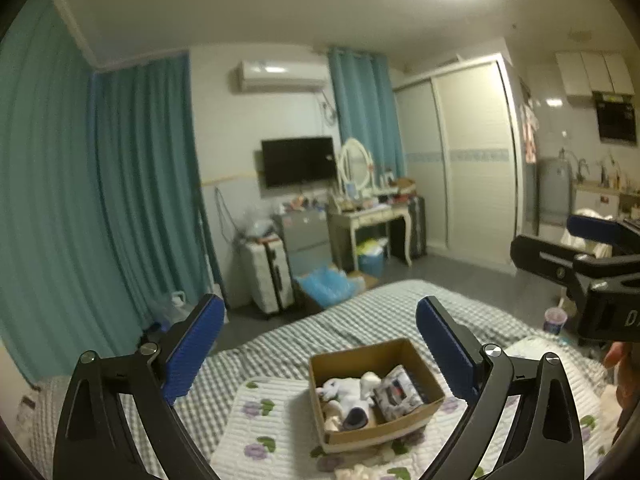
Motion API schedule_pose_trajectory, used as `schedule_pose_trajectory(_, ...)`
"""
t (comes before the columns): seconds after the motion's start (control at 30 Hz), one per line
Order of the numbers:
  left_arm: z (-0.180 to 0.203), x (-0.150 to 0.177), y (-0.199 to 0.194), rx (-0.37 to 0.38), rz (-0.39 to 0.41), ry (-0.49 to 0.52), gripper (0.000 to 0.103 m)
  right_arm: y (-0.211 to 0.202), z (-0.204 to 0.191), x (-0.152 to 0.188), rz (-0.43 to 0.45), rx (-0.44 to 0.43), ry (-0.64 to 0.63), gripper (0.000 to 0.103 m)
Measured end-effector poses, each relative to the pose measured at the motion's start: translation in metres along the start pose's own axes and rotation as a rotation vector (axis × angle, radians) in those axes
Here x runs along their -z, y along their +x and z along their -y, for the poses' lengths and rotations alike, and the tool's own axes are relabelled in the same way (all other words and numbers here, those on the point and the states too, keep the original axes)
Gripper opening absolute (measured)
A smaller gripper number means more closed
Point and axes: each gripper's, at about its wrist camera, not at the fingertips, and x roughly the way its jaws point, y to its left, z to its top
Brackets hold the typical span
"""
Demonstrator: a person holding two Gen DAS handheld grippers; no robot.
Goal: Organize soft objects
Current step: 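Lower the left tool onto the cream lace cloth and grasp it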
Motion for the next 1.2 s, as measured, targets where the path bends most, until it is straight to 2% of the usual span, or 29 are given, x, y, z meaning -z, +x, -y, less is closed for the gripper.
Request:
schedule_pose_trajectory(0.13,-0.007,0.011,-0.031,-0.056,0.037,-0.037,0.099,-0.024,-0.015,0.007,0.013,-0.025,-0.040,0.103)
schedule_pose_trajectory(0.33,-0.023,0.054,-0.035,-0.091,-0.007,-0.099,0.099,-0.031,-0.027,0.051,0.008,-0.086,-0.071,0.103)
schedule_pose_trajectory(0.4,-0.030,0.074,-0.028,-0.136,-0.024,-0.130,0.099,-0.020,-0.032,0.066,-0.008,-0.101,-0.093,0.103)
schedule_pose_trajectory(0.63,-0.036,0.161,0.024,-0.158,-0.152,-0.183,0.099,0.056,-0.047,0.151,-0.131,-0.148,-0.144,0.103)
schedule_pose_trajectory(0.8,-0.026,0.222,0.074,-0.145,-0.312,-0.213,0.098,0.117,-0.043,0.207,-0.240,-0.159,-0.173,0.103)
schedule_pose_trajectory(0.97,0.001,0.275,0.114,-0.080,-0.454,-0.202,0.097,0.159,-0.027,0.248,-0.326,-0.164,-0.179,0.103)
schedule_pose_trajectory(1.13,0.024,0.311,0.139,0.008,-0.566,-0.231,0.096,0.190,-0.005,0.281,-0.395,-0.140,-0.166,0.103)
schedule_pose_trajectory(1.17,0.029,0.317,0.146,0.017,-0.581,-0.230,0.092,0.193,-0.003,0.284,-0.402,-0.136,-0.170,0.103)
schedule_pose_trajectory(1.2,0.031,0.319,0.150,0.020,-0.590,-0.225,0.084,0.195,-0.002,0.289,-0.413,-0.133,-0.173,0.103)
